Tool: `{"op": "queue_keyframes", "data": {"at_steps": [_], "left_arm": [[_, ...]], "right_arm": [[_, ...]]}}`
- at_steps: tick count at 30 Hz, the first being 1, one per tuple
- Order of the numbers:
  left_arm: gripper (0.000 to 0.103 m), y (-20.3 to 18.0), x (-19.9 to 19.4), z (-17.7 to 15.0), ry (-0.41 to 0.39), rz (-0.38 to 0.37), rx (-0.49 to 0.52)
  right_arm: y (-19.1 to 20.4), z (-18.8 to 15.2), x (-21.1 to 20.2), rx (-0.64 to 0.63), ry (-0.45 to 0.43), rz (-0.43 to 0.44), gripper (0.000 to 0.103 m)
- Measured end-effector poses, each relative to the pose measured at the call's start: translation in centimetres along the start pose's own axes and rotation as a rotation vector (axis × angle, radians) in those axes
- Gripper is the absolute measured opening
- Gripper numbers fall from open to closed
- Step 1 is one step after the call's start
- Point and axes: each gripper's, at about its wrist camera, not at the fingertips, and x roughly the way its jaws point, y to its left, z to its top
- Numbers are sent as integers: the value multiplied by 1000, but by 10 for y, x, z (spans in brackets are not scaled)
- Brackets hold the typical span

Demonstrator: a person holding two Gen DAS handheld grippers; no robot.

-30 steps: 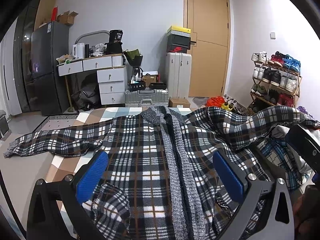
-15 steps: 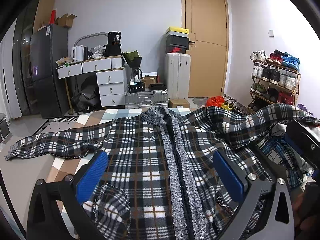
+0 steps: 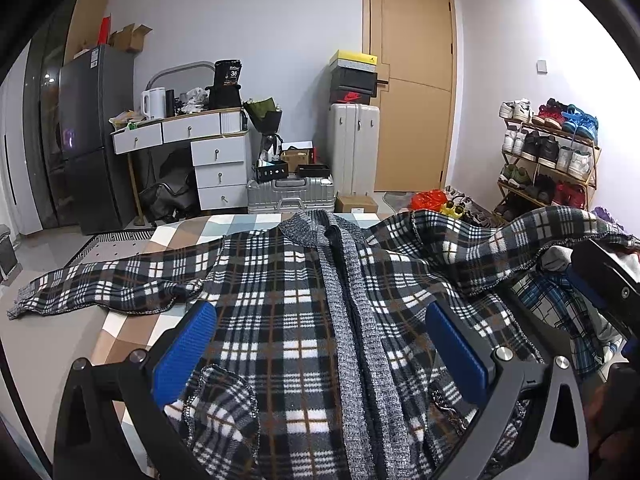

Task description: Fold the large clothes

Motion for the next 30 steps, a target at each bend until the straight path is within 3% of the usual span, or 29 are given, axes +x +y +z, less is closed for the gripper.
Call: {"op": "queue_keyframes", "data": {"at_steps": [15,21,26,30], "left_arm": [[102,1,-2,-1,-3,-2,1],[102,4,-1,-1,-3,13,-1],[102,7,2,-1,21,-6,-13],[102,6,4,-2,42,-30,-13]], "right_arm": [[3,5,-5,6,-10,1,103],[-13,13,-9,35,-27,-23,103],[-64,44,-45,164,-10,-99,103],[-101,79,-99,171,-15,-261,103]]}}
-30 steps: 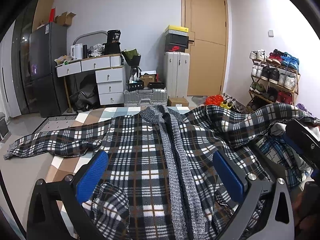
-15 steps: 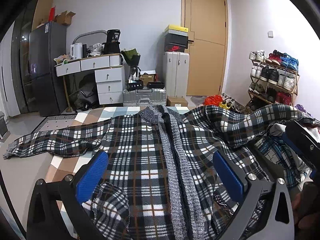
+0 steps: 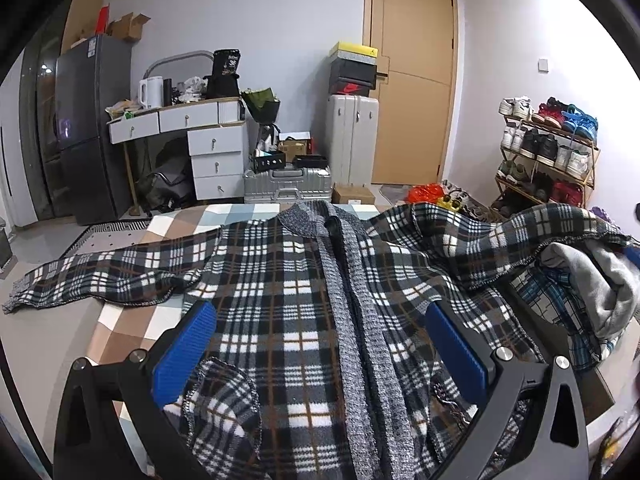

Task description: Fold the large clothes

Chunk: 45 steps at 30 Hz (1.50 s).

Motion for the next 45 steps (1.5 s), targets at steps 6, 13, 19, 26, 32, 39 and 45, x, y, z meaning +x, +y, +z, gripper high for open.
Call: {"op": "queue_keyframes", "data": {"at_steps": [6,13,19,26,32,39,45], "left_arm": [[102,-2,5,0,21,-14,-3],[102,0,8,-3,51,-18,-3],[102,5,8,-2,55,-17,-11],[102,9,8,-2,59,-16,-11],[102,23,5,-1,53,-6,-16],[102,48,-2,3,42,1,-75],[102,72,-16,5,-3,26,-117]], "right_arm": [[-68,49,-24,100,92,-213,103],[-112,64,3,265,177,-228,103],[-93,79,37,107,193,-386,76],[-82,99,61,-19,126,-518,6],[-24,158,58,-190,-56,-479,5],[73,184,57,-279,-277,-173,5],[125,126,116,-151,-180,436,6]]}}
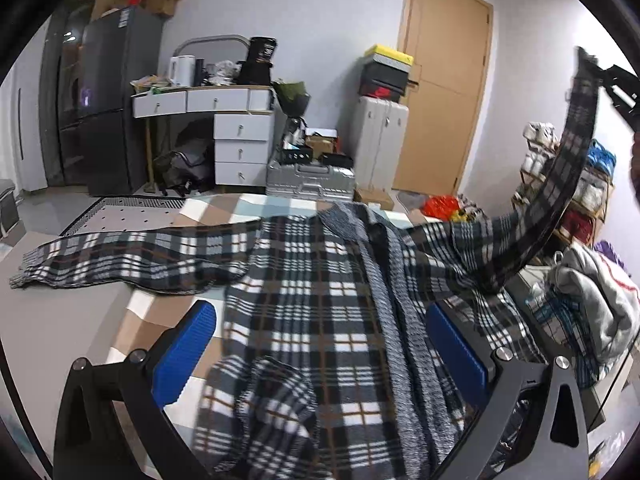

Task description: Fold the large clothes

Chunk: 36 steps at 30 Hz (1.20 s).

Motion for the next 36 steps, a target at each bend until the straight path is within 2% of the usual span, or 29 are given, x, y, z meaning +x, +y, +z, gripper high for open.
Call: {"op": "queue_keyframes", "data": {"at_steps": [3,5,9,13,19,23,29,31,32,33,34,36], "left_arm": [[102,13,-3,3,-14,16,-24],[102,20,-4,4,-19,28,-36],[102,35,-5,7,-29,46,-67],[102,43,-9,8,-43,53,-88],[102,48,-10,9,-67,66,-104],[102,57,-12,9,-82,74,-116],[102,68,-16,9,-99,80,-150],[102,70,-16,9,-101,85,-152],[102,70,-17,9,-101,87,-152],[102,72,-17,9,-105,90,-154],[102,73,-17,9,-108,92,-155],[102,76,-20,9,-116,99,-159]], "right_arm": [[0,-60,36,210,26,247,6],[0,-101,63,306,81,339,6],[13,-183,118,343,255,351,6],[18,-244,162,341,431,349,6],[50,-323,216,294,689,327,6],[67,-369,227,308,806,369,6],[72,-415,226,356,906,410,9],[69,-423,225,400,935,413,19],[68,-425,225,436,950,416,54],[64,-426,222,478,963,401,98],[60,-423,215,511,937,391,103],[52,-407,195,552,853,430,103]]}}
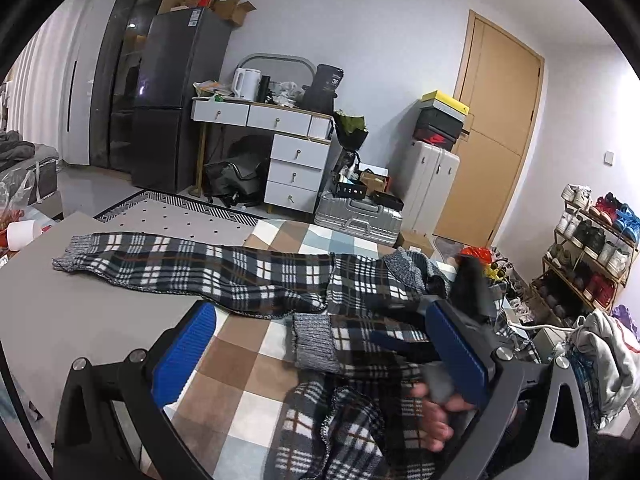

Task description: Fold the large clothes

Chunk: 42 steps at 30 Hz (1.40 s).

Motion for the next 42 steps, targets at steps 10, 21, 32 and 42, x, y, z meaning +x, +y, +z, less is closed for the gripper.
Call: {"op": "queue_keyframes", "data": {"at_steps": [10,21,32,42], "left_arm": [[102,27,16,2,60,74,-49],[102,114,60,8,296,107,-263],[102,250,96,29,419,11,-617],[102,298,128,19,459,-48,-819]], "right_arm": [[69,-52,-126,-77,-231,152,103],[105,-115,-222,-275,-457,-271,103],[56,-102,-236,-113,-460,-228,103],[60,-106,-225,-178,-419,-239,103]]}}
